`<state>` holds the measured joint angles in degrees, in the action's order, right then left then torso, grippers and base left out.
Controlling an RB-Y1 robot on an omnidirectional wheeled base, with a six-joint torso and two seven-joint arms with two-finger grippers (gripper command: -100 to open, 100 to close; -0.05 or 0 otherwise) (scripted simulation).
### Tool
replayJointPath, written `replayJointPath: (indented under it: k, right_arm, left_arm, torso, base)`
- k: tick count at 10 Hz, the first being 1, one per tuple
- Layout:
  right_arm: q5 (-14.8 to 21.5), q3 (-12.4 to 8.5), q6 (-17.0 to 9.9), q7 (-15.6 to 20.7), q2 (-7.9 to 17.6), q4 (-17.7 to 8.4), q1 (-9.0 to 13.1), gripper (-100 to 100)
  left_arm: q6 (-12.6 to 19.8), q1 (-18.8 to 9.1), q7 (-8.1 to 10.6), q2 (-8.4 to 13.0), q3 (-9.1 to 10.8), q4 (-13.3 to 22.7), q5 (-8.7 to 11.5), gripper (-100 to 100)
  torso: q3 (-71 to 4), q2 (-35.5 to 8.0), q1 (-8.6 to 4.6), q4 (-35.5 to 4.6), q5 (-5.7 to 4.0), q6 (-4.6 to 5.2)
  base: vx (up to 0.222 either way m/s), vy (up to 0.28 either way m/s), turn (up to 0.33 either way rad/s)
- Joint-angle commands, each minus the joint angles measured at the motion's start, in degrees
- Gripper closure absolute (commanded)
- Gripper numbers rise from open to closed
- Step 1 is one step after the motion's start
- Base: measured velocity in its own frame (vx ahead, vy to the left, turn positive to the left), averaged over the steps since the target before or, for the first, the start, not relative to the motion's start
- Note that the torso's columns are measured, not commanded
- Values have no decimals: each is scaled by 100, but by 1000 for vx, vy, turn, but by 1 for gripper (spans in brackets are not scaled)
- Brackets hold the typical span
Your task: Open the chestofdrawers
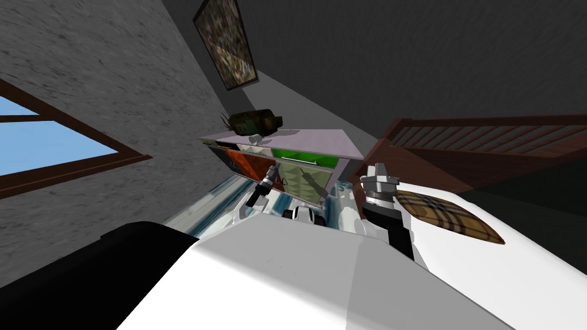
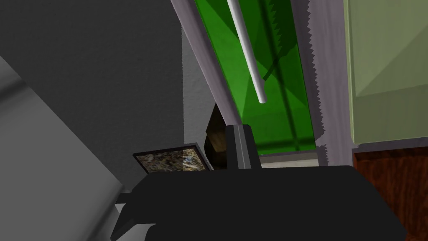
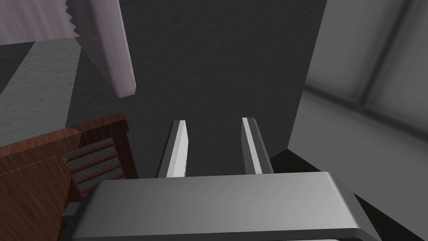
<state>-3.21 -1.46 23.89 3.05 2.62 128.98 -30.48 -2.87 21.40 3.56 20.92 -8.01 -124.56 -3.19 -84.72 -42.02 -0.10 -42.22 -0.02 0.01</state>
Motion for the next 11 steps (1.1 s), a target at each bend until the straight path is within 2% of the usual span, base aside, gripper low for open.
replayJointPath:
  k: [1, 3, 4, 6, 7, 8, 9, 11]
  right_arm:
    - [0, 0, 0, 0, 0, 0, -2, 0]
    - [0, 0, 1, 0, -1, 1, -4, 0]
    - [0, 0, 1, 0, -1, 1, -4, 0]
    - [5, 25, -5, -2, 4, -27, -46, 0]
    - [8, 38, -11, -3, 5, -48, -78, 0]
    - [10, 43, -13, -4, 6, -57, -95, 0]
    - [9, 40, -11, -4, 5, -57, -97, 0]
    - [9, 41, -11, -4, 5, -57, -95, 0]
  left_arm:
    - [143, -15, 1, 38, 12, -46, -1, -100]
    - [282, -29, 2, 75, 24, -89, -3, -100]
    - [233, -26, 2, 64, 20, -76, -2, -100]
    - [452, 13, 33, 128, 46, -332, 16, -100]
    - [395, -5, 24, 115, 41, -269, 14, -100]
    - [272, -26, 6, 72, 23, -107, 0, 100]
    - [358, -4, 16, 90, 29, -208, 4, 100]
    - [389, -183, 86, 170, 178, -87, 78, 100]
  torso:
    - [-24, 38, -15, 11, -5, 1]
    - [-11, 13, -1, 6, -2, -1]
    - [7, -15, 7, -3, 2, -1]
    - [-2, -15, 11, -22, 17, -13]
    - [-33, 28, -1, -12, 18, -19]
    - [-35, 30, -2, -3, 13, -18]
    - [-8, -2, 4, -2, 6, -14]
    - [33, -61, 19, -15, 5, 0]
  base:
    - [146, -68, -33]
    - [173, -71, -30]
    - [76, -31, -14]
    - [84, 1, -19]
    - [19, 2, -17]
    - [-62, -5, 25]
    - [-35, -7, 10]
    - [-172, 25, -77]
